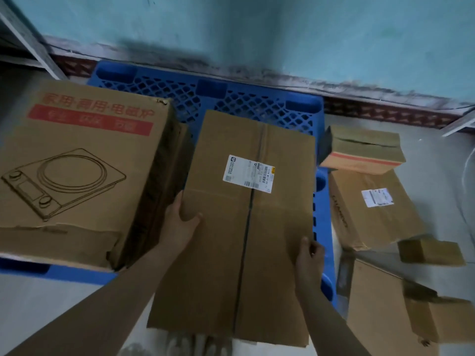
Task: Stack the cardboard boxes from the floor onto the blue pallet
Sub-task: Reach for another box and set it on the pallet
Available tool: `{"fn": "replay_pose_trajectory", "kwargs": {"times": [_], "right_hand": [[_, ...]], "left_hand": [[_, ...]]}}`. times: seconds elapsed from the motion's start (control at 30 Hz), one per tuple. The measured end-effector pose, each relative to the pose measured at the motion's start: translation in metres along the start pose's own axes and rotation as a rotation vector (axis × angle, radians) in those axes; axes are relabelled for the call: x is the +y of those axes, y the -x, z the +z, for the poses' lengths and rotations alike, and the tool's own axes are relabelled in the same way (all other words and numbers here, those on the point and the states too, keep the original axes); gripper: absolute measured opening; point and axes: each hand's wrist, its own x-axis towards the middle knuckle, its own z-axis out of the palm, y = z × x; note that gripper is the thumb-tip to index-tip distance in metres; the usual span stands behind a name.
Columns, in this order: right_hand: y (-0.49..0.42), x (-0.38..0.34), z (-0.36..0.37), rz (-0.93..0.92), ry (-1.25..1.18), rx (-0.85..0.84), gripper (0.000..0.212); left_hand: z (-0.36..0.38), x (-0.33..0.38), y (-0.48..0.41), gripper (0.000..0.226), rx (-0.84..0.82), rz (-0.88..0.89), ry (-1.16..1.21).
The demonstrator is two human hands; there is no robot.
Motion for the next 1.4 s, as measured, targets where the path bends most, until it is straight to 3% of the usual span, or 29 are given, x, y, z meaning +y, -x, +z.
{"fn": "replay_pose_trajectory", "kwargs": {"times": [0.37, 0.77, 0.87, 1.0, 1.13, 1.4], "right_hand": [[-0.095, 0.068, 0.124, 0.074, 0.062, -0.115, 0.050], [-0.103, 0.077, 0.152, 0.081, 0.174, -0.121, 0.037], [-0.102, 0.068, 0.148, 0.124, 0.151, -0.176, 0.044], [-0.099, 0.036, 0.140, 0.143, 0.070, -0.191, 0.061], [-0.088, -0.020, 0.123, 0.059, -0.073, -0.220, 0.056], [-0.069, -0.135, 0.033, -0.108, -0.260, -0.149, 0.043]], "left_hand": [[0.046, -0.089, -0.123, 0.071, -0.035, -0.102, -0.027], [0.064, -0.113, -0.144, 0.080, 0.010, -0.235, -0.097], [0.067, -0.096, -0.143, 0.089, -0.006, -0.283, -0.046], [0.070, -0.052, -0.137, 0.080, -0.082, -0.285, 0.104], [0.072, 0.011, -0.124, 0.060, -0.172, -0.189, 0.152], [0.077, 0.145, -0.061, 0.053, -0.352, 0.053, 0.196]]}}
